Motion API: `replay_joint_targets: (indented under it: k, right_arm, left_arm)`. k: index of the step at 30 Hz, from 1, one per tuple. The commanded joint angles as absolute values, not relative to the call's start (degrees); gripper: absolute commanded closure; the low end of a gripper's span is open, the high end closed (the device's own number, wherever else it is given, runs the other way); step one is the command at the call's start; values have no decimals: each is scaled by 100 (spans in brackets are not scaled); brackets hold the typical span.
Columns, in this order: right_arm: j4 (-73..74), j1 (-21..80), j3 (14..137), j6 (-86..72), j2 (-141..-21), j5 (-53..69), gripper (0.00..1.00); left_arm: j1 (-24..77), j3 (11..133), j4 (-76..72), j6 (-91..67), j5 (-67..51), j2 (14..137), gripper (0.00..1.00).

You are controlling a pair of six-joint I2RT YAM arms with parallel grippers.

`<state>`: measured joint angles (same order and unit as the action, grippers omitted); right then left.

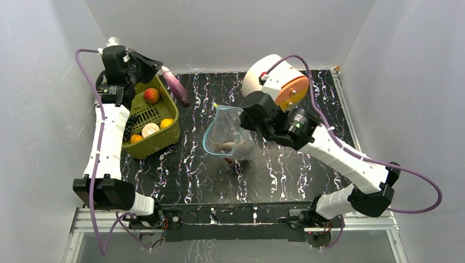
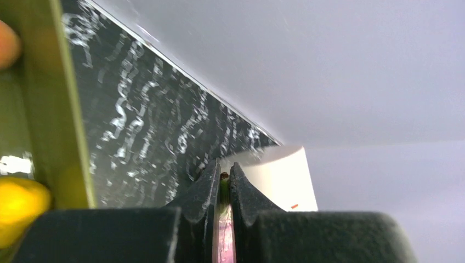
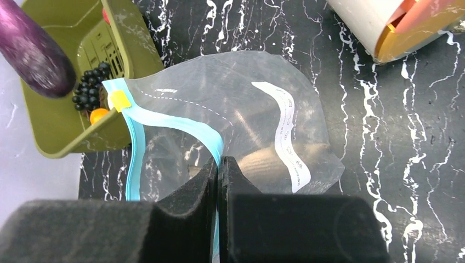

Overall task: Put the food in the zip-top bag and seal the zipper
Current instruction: Place the fake vegetable in the zipper food storage bag.

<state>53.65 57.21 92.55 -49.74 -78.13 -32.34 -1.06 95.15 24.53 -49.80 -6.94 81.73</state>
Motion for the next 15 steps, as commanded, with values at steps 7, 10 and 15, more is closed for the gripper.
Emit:
replay_joint_targets:
  k: [7,10,15]
  right_arm:
    - [5358,5364,9871,-5681,-8218,-2890,100]
    - [5472,5029,9914,-6121,-8281,-2540,100]
    - [5615,4837,10140,-6477,-8468,-2255,100]
  left_arm:
    - [1129,8561,1227,-5763,-1282,7360,100]
    - [1435,8279,1041,-5666,-920,7157,100]
    - [1714,8133,583,-5567,-687,7034,100]
